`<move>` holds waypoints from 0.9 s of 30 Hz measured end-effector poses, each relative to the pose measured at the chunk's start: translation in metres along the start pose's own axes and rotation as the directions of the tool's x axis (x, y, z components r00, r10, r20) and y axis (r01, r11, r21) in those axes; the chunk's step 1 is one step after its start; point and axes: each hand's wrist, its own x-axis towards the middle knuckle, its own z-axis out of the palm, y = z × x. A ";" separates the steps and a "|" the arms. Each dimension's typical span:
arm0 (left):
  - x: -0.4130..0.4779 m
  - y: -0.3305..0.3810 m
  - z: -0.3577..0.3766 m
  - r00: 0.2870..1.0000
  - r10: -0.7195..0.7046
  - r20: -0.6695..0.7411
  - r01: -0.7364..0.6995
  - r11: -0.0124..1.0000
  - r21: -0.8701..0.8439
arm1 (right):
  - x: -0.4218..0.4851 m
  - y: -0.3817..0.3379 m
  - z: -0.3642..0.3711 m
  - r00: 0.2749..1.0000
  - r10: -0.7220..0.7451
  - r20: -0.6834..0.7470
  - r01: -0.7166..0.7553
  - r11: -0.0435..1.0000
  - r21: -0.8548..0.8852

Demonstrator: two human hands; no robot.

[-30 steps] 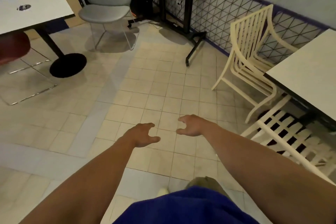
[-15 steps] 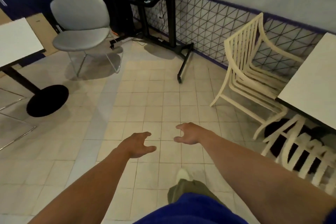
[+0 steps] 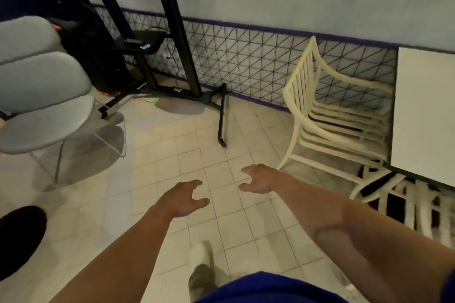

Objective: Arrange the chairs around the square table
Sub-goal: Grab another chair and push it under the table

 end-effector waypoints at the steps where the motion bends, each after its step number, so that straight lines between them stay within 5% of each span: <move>1: 0.028 -0.005 -0.018 0.999 0.037 0.030 -0.038 0.999 0.030 | 0.018 0.000 -0.007 0.999 0.030 -0.022 -0.029 0.999 0.029; 13: 0.232 0.011 -0.172 0.931 0.278 0.237 -0.331 0.916 0.227 | 0.138 -0.004 -0.077 0.951 0.274 -0.141 -0.233 0.939 0.252; 27: 0.493 0.194 -0.288 0.844 0.388 0.371 -0.525 0.740 0.421 | 0.284 0.119 -0.263 0.819 0.526 -0.229 -0.368 0.788 0.495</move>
